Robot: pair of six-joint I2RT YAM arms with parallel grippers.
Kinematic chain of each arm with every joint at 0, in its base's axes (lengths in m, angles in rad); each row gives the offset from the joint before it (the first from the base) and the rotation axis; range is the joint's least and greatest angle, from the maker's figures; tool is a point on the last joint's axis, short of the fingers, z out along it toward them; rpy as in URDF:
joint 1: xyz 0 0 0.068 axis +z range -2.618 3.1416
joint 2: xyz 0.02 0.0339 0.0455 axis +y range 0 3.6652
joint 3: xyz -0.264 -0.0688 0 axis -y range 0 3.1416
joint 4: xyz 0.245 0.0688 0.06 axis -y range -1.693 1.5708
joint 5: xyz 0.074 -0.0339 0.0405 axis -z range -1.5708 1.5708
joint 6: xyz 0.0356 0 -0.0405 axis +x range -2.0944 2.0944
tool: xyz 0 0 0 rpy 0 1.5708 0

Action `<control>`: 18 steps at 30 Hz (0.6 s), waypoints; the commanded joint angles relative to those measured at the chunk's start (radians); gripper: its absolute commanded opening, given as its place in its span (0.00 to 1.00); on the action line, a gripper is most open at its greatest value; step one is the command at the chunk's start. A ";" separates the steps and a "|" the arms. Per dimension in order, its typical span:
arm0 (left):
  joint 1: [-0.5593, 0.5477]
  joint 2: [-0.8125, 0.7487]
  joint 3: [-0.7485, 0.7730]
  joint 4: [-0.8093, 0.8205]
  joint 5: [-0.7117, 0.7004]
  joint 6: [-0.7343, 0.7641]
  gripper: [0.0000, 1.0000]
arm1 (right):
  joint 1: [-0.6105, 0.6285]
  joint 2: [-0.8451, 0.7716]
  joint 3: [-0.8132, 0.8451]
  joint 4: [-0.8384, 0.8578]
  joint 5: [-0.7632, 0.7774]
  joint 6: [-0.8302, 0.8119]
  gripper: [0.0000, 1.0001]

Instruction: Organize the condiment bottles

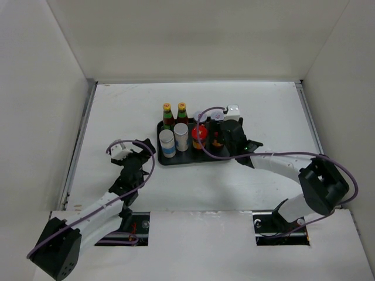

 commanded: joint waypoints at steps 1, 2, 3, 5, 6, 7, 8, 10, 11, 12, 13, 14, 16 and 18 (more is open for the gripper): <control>0.013 0.028 0.017 -0.018 0.017 -0.042 1.00 | 0.016 -0.016 0.044 0.144 0.036 0.001 0.90; 0.017 0.035 0.023 -0.023 0.015 -0.047 1.00 | 0.022 -0.031 0.035 0.150 0.042 -0.004 1.00; 0.021 0.040 0.032 -0.029 0.015 -0.047 1.00 | 0.025 -0.053 0.024 0.158 0.049 -0.004 1.00; 0.023 0.040 0.052 -0.067 0.020 -0.039 1.00 | 0.025 -0.106 -0.002 0.179 0.060 -0.002 1.00; 0.018 0.037 0.064 -0.107 0.015 -0.042 1.00 | 0.025 -0.135 -0.017 0.188 0.062 -0.001 1.00; 0.018 0.037 0.080 -0.145 0.004 -0.047 1.00 | 0.025 -0.168 -0.032 0.198 0.062 -0.002 1.00; 0.026 0.046 0.095 -0.175 -0.006 -0.056 1.00 | 0.023 -0.203 -0.052 0.204 0.065 0.001 1.00; 0.041 0.075 0.124 -0.224 -0.019 -0.082 1.00 | 0.008 -0.261 -0.100 0.224 0.088 0.024 1.00; 0.047 0.087 0.136 -0.254 -0.016 -0.096 1.00 | -0.004 -0.278 -0.121 0.238 0.103 0.036 1.00; 0.050 0.095 0.144 -0.280 -0.020 -0.111 1.00 | -0.022 -0.298 -0.152 0.257 0.124 0.048 1.00; 0.052 0.103 0.152 -0.302 -0.023 -0.128 1.00 | -0.039 -0.312 -0.183 0.279 0.146 0.059 1.00; 0.058 0.114 0.163 -0.323 -0.023 -0.137 1.00 | -0.058 -0.327 -0.213 0.296 0.167 0.073 1.00; 0.069 0.121 0.189 -0.368 -0.007 -0.142 1.00 | -0.098 -0.354 -0.269 0.316 0.209 0.137 1.00; 0.076 0.132 0.218 -0.417 0.003 -0.140 1.00 | -0.147 -0.363 -0.309 0.317 0.217 0.207 1.00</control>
